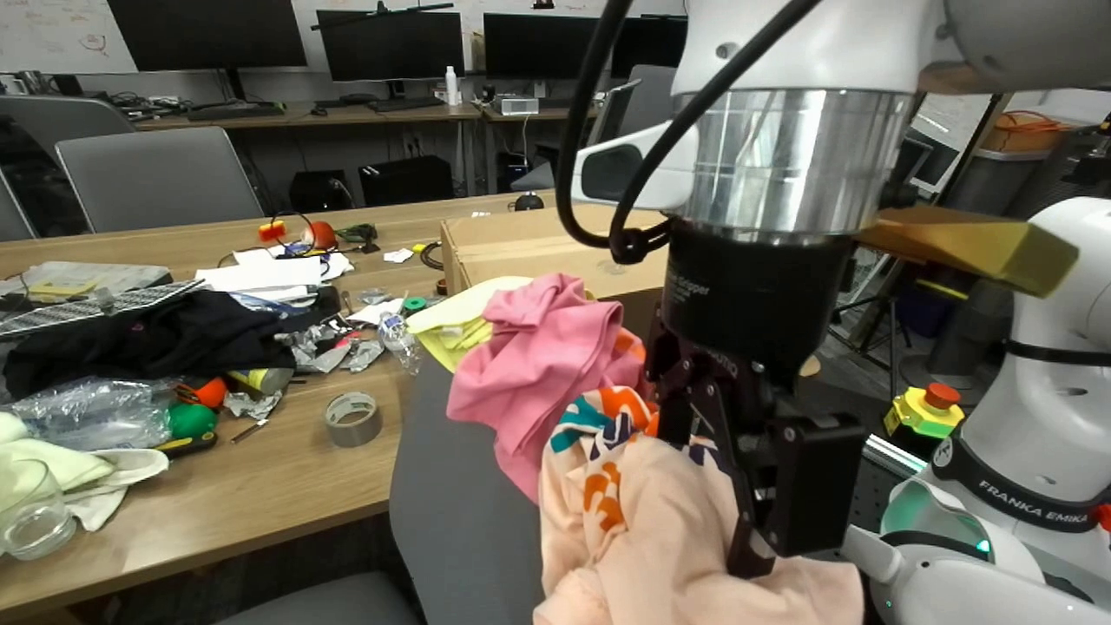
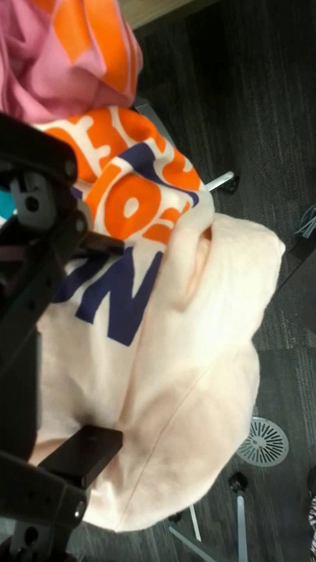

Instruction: Put the peach shirt, pink shirt and the green towel on the top of the box

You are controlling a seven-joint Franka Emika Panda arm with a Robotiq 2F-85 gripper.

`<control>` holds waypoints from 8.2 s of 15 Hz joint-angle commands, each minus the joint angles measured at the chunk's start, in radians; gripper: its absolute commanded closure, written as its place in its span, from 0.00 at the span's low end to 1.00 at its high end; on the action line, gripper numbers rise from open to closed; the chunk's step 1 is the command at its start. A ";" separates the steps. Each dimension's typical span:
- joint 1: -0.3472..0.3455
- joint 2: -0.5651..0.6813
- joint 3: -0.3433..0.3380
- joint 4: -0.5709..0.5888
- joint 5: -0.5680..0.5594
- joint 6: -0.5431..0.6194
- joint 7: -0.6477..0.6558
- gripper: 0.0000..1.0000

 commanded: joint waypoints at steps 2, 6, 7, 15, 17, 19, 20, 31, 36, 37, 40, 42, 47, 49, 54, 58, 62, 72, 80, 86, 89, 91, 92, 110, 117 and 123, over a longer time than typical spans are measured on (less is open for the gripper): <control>-0.005 0.058 0.024 0.040 -0.060 0.001 0.023 0.25; -0.007 0.057 0.023 0.049 -0.101 0.010 0.022 0.51; -0.007 0.058 0.023 0.050 -0.109 0.012 0.022 0.58; -0.019 0.009 0.034 0.034 -0.182 0.090 0.059 0.95; -0.024 -0.010 0.037 0.030 -0.222 0.122 0.089 0.95; -0.029 -0.032 0.042 0.020 -0.259 0.158 0.124 0.95; -0.030 -0.044 0.043 0.018 -0.269 0.170 0.138 0.95; -0.053 -0.225 0.040 0.068 -0.459 0.055 0.147 0.96; -0.106 -0.313 0.021 0.146 -0.562 -0.094 0.135 0.96; -0.115 -0.333 0.014 0.159 -0.575 -0.117 0.129 0.96; -0.133 -0.372 -0.013 0.206 -0.596 -0.179 0.097 0.96; -0.147 -0.386 -0.029 0.233 -0.611 -0.210 0.070 0.96; -0.195 -0.369 -0.068 0.304 -0.641 -0.261 0.032 0.96; -0.224 -0.356 -0.070 0.325 -0.677 -0.274 0.024 0.96; -0.293 -0.308 -0.075 0.361 -0.777 -0.290 0.029 0.96; -0.370 -0.236 -0.130 0.375 -0.856 -0.298 0.037 0.96; -0.448 -0.135 -0.194 0.384 -0.930 -0.287 0.069 0.96; -0.551 0.130 -0.256 0.502 -1.195 -0.220 0.515 0.96; -0.540 0.224 -0.263 0.547 -1.390 -0.257 0.959 0.53; -0.488 0.196 -0.267 0.459 -1.496 -0.309 1.025 0.08; -0.443 0.138 -0.270 0.363 -1.423 -0.237 0.920 0.00; -0.406 0.094 -0.261 0.298 -1.360 -0.208 0.864 0.00; -0.388 0.064 -0.256 0.263 -1.322 -0.191 0.841 0.00; -0.187 -0.111 -0.112 0.028 -0.638 -0.073 0.197 0.00; -0.126 -0.025 -0.076 0.079 -0.559 -0.067 0.061 0.00; -0.084 0.022 -0.097 0.140 -0.376 -0.087 -0.121 0.00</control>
